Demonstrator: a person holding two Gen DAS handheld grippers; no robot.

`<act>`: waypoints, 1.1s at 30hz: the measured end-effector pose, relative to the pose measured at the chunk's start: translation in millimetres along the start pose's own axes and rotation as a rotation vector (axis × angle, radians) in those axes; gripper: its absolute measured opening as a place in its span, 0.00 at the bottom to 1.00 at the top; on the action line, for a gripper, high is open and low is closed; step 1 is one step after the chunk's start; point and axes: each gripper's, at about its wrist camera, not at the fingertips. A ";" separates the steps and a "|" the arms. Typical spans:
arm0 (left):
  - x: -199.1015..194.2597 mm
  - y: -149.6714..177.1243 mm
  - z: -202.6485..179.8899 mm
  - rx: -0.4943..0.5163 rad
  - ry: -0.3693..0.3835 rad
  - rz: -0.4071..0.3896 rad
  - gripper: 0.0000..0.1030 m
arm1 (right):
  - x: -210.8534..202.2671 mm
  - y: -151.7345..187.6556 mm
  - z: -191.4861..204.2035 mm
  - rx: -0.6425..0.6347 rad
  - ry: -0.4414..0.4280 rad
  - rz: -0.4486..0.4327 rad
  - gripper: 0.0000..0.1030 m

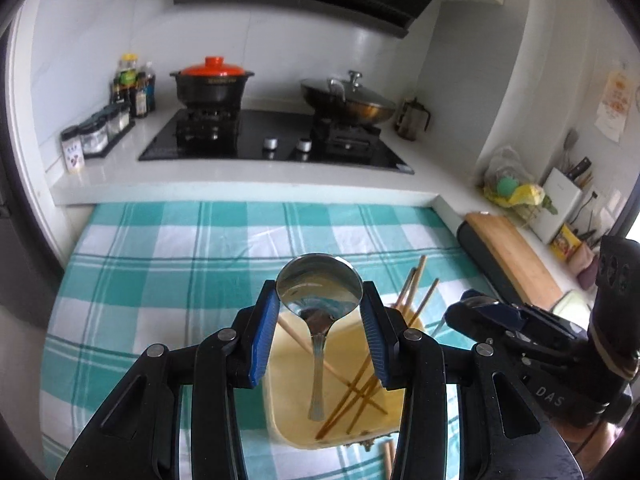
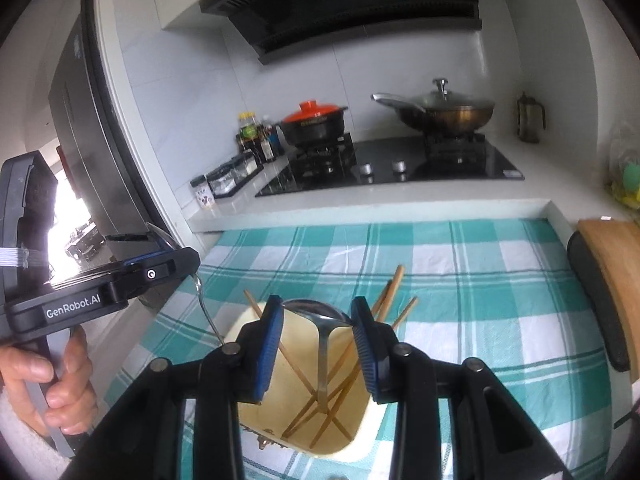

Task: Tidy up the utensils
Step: 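Open both grippers above the cream holder to drop the spoons in, then move both open grippers back toward the last two wooden chopsticks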

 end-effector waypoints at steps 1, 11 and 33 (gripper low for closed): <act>10.9 4.2 1.0 -0.002 -0.010 0.019 0.40 | 10.9 4.0 -3.2 0.010 0.002 0.029 0.34; 26.5 6.3 2.1 -0.030 -0.038 0.071 0.60 | 12.8 -12.7 -2.8 0.004 0.019 0.035 0.35; -189.4 265.5 14.0 0.043 0.015 0.121 0.84 | -187.2 263.8 94.1 -0.117 0.156 0.090 0.51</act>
Point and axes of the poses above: each gripper's, at about its wrist camera, not at the fingertips, and x roughly the way its jaws point, z to its left, y to its underside, and after that the axes turned 7 degrees about -x, right-handed
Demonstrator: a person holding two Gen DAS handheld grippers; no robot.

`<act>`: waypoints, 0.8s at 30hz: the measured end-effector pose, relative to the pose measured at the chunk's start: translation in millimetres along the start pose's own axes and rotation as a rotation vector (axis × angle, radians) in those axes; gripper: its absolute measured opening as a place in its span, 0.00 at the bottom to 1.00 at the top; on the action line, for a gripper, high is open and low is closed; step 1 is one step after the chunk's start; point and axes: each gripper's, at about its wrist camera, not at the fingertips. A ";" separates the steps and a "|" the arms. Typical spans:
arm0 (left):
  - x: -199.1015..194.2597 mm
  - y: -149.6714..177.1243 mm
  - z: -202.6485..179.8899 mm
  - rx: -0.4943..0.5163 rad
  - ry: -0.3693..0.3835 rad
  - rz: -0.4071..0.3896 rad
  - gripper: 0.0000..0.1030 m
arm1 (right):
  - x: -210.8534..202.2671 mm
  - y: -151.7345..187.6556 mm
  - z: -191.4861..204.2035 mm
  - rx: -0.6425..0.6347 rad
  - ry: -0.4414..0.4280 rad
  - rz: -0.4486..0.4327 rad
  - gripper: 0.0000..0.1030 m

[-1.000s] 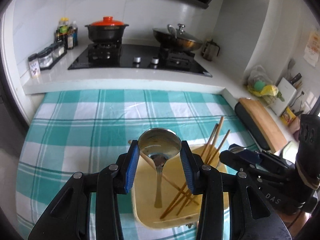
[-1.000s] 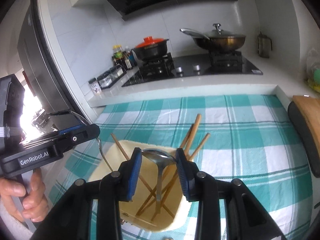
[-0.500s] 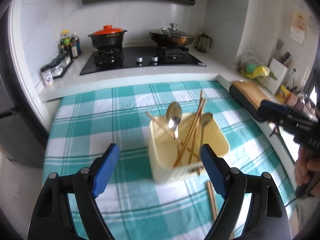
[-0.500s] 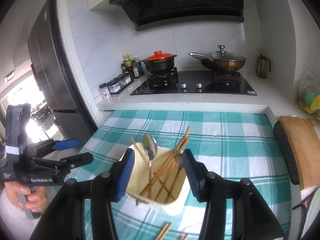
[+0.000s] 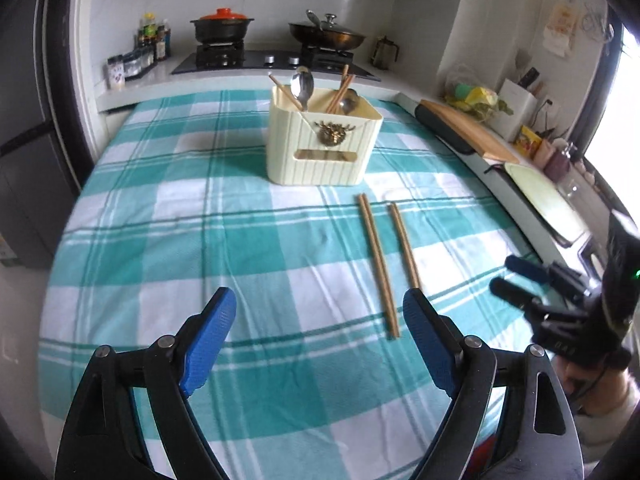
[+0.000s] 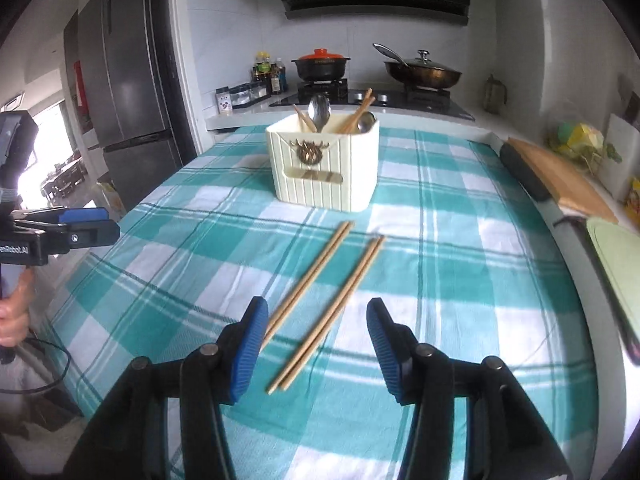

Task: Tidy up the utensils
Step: 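Move both open grippers back toward the last two wooden chopsticks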

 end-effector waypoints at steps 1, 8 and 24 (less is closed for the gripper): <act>2.1 5.4 -2.8 -0.009 0.009 0.001 0.84 | -1.3 8.8 1.9 0.012 0.003 0.006 0.51; 6.1 25.3 -11.2 -0.007 -0.003 0.023 0.84 | -16.8 30.2 12.1 0.054 0.049 -0.020 0.51; 12.6 40.8 -11.0 -0.013 -0.055 0.043 0.86 | -7.1 37.5 25.7 0.032 0.040 -0.020 0.51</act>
Point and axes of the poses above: each gripper's, at about its wrist camera, not at the fingertips, and x roughly the way its jaws point, z to its left, y to its underside, and after that the axes turned 7 degrees about -x, right-handed
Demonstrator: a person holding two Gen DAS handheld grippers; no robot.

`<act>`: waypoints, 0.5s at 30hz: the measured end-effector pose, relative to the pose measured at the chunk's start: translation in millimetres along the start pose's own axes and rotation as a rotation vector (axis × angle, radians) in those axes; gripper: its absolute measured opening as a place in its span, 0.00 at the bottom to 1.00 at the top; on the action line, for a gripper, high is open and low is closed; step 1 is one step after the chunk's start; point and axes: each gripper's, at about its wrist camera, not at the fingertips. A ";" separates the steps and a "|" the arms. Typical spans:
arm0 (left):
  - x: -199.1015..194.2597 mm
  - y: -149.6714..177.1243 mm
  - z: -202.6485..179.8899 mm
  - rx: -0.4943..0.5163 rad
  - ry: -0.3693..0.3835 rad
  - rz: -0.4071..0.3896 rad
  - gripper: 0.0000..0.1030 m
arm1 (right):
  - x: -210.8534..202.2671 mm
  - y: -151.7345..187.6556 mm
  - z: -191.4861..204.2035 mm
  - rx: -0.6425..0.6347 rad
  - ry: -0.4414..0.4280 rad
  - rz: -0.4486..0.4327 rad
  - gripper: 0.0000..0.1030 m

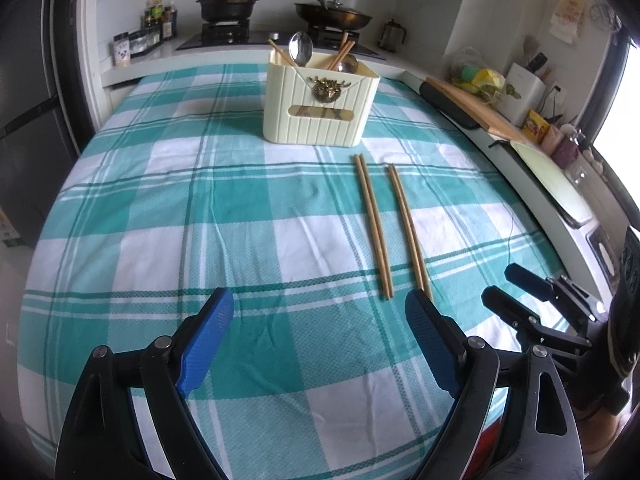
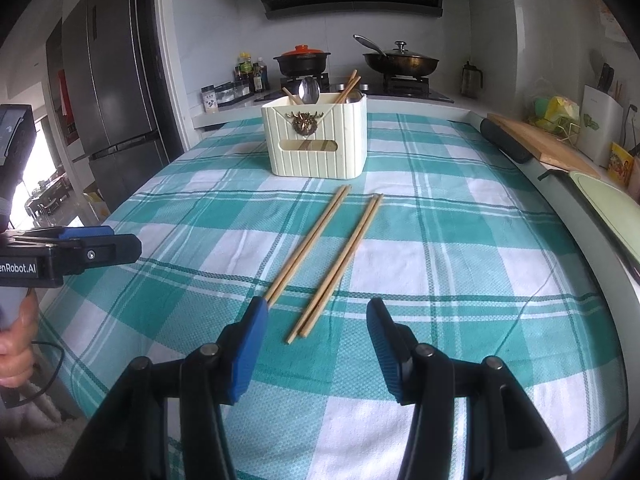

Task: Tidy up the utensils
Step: 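Move both open grippers back toward the last two wooden chopsticks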

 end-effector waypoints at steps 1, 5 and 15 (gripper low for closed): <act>0.6 0.3 -1.0 0.003 -0.004 0.000 0.86 | 0.0 0.8 0.2 -0.002 0.003 -0.002 0.51; 4.3 2.7 -5.9 0.018 -0.019 0.003 0.86 | 0.7 1.2 -1.4 -0.004 0.006 -0.005 0.51; 17.0 3.9 -2.8 0.013 -0.045 0.032 0.86 | 8.6 6.9 -7.4 0.017 -0.005 0.017 0.51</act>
Point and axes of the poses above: each gripper's, at about its wrist camera, not at the fingertips, and x roughly the way its jaws point, z to its left, y to its underside, and after that the axes turned 7 degrees about -x, right-handed
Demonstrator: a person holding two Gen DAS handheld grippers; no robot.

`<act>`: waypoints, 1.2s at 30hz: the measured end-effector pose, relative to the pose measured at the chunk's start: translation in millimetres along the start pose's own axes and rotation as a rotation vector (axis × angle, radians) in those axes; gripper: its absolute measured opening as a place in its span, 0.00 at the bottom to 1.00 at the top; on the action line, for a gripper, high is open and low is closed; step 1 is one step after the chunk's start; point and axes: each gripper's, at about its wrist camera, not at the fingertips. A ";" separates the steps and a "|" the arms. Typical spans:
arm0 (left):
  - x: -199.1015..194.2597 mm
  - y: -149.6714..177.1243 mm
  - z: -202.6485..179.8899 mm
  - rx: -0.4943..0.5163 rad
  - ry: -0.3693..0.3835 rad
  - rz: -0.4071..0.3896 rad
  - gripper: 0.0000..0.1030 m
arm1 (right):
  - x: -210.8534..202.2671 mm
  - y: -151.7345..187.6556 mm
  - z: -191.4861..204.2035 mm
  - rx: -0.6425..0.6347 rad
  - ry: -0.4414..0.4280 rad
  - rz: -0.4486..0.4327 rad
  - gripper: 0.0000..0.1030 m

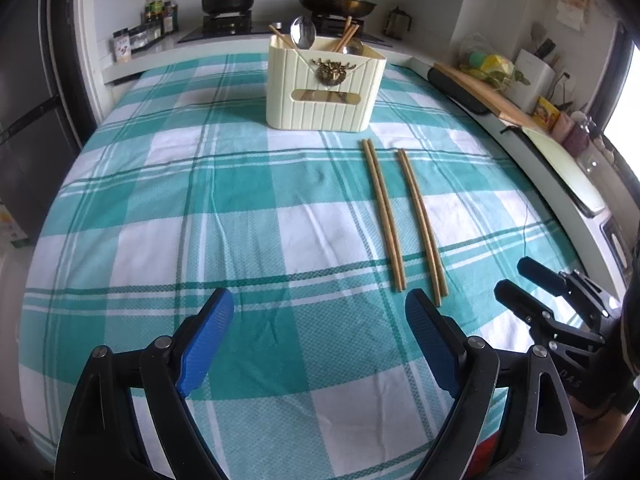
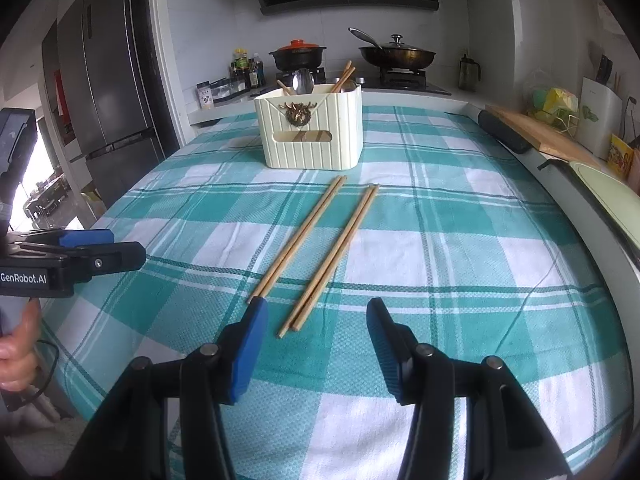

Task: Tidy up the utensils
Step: 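Move both open grippers back toward the last two wooden chopsticks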

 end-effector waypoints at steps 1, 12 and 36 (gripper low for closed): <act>1.6 0.2 0.4 -0.002 -0.002 0.004 0.86 | 0.0 0.3 -0.2 0.001 -0.001 0.000 0.51; 32.0 -43.2 -2.1 0.028 0.000 0.018 0.90 | -5.2 2.9 -14.0 0.041 0.025 -0.017 0.51; 164.4 -85.4 -70.4 0.253 -0.153 0.083 0.92 | -12.8 9.4 -27.0 0.058 0.044 -0.022 0.51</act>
Point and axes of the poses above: each gripper's, at about its wrist camera, not at the fingertips, and x roughly the way its jaws point, z to its left, y to its underside, and after that the axes turned 7 degrees about -x, right-handed
